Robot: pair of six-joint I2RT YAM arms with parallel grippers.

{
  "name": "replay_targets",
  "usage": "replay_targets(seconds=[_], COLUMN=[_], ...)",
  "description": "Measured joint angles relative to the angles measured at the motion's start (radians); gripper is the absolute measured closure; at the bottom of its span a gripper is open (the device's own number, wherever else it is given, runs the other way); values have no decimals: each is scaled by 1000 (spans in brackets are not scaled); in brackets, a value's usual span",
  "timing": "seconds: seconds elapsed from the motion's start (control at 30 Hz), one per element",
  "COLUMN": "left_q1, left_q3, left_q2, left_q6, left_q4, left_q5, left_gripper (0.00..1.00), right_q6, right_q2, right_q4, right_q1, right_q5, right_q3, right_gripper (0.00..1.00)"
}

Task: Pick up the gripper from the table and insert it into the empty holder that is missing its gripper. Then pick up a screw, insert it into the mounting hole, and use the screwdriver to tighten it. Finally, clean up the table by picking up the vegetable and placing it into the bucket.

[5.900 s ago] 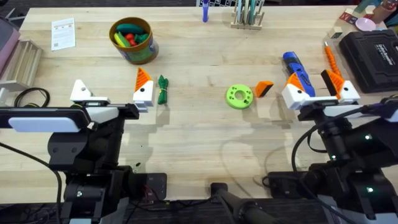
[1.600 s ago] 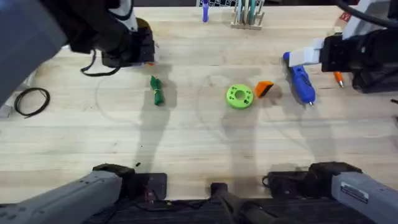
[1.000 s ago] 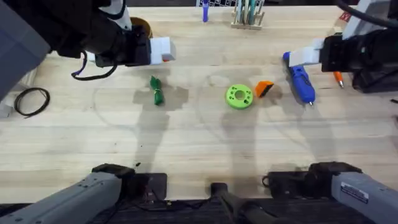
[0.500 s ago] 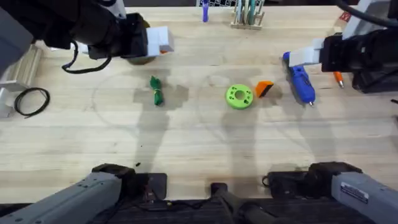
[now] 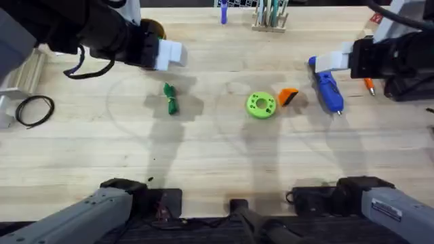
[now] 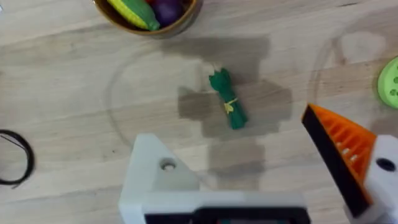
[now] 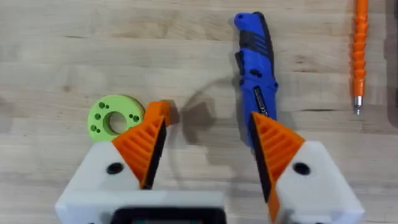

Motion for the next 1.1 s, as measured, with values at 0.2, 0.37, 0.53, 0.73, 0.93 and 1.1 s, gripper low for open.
replay_targets(seconds=[0.2,0.37,0.53,0.73,0.93,1.1], left_q1=[8,9,25,130,220,225], left_q3=[-54,-230,-444,-658,-778,-862], left_q2=[-50,-190,-349,-570,-781,-922], left_q6=[40,50,54,54,54,54], left_q4=[132,349,538,662,690,701], left_q5=[-14,-17,12,163,345,456], left_gripper=[15,15,15,15,16,15], right_q6=[0,0,0,0,0,0], right_q2=[0,0,0,0,0,0], right_q4=[0,0,0,0,0,0], right_q1=[0,0,0,0,0,0], right_q5=[0,0,0,0,0,0], right_q3=[0,0,0,0,0,0], right_gripper=[188,189,189,188,188,189])
